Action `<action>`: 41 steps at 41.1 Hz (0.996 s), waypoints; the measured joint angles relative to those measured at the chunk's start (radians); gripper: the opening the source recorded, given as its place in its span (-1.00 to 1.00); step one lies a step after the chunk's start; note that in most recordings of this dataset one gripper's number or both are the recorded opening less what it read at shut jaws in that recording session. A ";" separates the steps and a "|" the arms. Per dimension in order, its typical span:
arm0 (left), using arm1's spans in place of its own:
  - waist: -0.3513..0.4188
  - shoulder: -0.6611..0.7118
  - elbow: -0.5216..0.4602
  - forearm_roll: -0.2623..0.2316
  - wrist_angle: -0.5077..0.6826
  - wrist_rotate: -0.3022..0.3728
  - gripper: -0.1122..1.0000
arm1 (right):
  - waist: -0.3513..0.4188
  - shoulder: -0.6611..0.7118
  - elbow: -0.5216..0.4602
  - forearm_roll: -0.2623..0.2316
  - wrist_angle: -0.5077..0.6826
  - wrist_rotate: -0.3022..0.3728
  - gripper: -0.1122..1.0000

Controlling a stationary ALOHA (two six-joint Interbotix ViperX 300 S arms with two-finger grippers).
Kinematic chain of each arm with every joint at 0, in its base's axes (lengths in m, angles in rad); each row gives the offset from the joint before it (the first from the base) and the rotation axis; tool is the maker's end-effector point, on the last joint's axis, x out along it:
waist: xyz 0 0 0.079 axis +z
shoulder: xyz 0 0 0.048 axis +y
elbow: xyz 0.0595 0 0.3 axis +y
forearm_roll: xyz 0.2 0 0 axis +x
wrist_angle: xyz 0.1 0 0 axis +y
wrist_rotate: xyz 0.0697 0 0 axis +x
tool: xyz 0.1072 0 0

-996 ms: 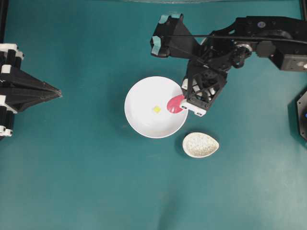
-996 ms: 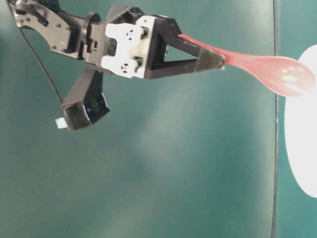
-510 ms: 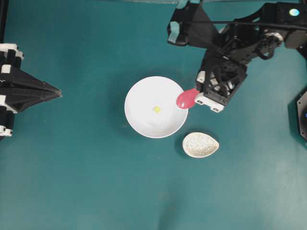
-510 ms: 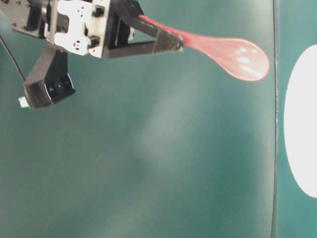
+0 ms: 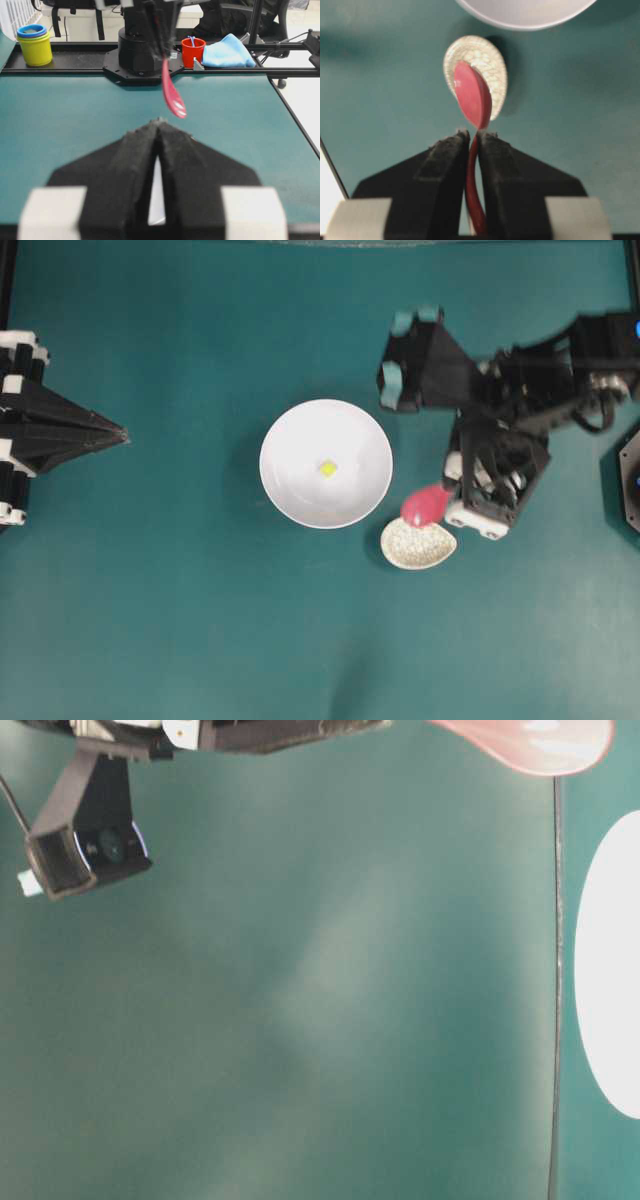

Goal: Scoop the yellow hexagonal prism block from the bowl with a spoon using the right arm.

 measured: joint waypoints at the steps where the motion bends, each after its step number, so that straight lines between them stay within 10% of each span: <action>1: 0.000 0.000 0.000 -0.002 0.000 0.000 -0.75 | 0.006 -0.002 0.009 -0.002 -0.009 0.005 -0.48; 41: 0.000 0.000 -0.002 -0.002 0.002 -0.012 -0.75 | 0.051 -0.011 0.308 -0.002 -0.399 0.054 -0.48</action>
